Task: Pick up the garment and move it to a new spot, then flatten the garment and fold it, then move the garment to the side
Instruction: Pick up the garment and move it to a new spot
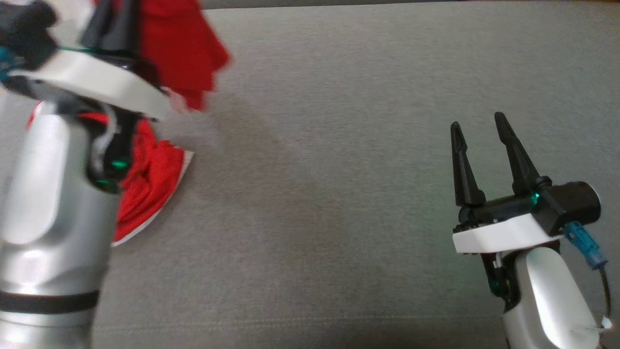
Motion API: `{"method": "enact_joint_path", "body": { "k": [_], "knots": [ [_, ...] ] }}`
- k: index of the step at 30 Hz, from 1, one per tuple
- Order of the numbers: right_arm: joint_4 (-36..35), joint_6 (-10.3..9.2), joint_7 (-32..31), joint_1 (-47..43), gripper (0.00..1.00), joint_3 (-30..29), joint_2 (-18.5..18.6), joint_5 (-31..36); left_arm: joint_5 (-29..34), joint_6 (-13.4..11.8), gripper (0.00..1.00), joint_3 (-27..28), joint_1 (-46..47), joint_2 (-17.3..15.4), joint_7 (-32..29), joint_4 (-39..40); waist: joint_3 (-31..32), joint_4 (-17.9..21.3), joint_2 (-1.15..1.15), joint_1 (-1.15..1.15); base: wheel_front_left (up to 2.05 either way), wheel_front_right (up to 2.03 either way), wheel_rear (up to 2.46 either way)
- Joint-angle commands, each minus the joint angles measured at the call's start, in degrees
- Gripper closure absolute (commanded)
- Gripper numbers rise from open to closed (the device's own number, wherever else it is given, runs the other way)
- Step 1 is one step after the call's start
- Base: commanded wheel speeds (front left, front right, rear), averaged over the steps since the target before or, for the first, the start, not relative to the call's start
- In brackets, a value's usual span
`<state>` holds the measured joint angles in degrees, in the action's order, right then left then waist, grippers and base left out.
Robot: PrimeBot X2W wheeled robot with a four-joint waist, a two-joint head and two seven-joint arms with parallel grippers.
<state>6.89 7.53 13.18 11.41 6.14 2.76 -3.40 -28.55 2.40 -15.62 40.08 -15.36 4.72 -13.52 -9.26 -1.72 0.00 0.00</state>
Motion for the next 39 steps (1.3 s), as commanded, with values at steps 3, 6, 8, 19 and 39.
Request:
{"method": "enact_joint_path", "body": {
  "k": [3,6,8,19,39],
  "knots": [
    [-2.44,-0.04,0.91,2.26,0.0,0.71,0.11,-1.02,0.08,-1.1,1.0,-0.85,1.75,0.77,-2.79,5.01,-0.87,4.25,0.0,0.0,0.0,0.0,0.0],
    [-3.31,-0.04,1.06,2.89,0.0,-0.03,0.11,-1.39,0.1,-1.78,1.0,-3.46,2.37,3.98,-4.12,5.77,-2.02,7.25,0.0,0.0,0.0,0.0,0.0],
    [-3.93,-0.04,1.15,3.41,0.0,-0.62,0.11,-1.72,0.1,-2.03,1.0,-5.56,2.92,6.75,-4.52,5.4,-2.98,9.5,0.0,0.0,0.0,0.0,0.0],
    [-6.43,-0.04,1.54,5.35,0.0,-2.72,0.11,-5.05,-4.18,-5.01,0.0,-22.89,3.66,12.44,0.14,-6.47,-7.37,21.73,0.0,0.0,0.0,0.0,0.0],
    [-6.04,-0.04,-1.21,2.74,0.0,-3.75,0.11,0.07,-10.06,-9.42,0.0,-21.18,1.31,5.94,10.24,-10.52,-1.17,7.23,0.0,0.0,0.0,0.0,0.0]
  ]
}}
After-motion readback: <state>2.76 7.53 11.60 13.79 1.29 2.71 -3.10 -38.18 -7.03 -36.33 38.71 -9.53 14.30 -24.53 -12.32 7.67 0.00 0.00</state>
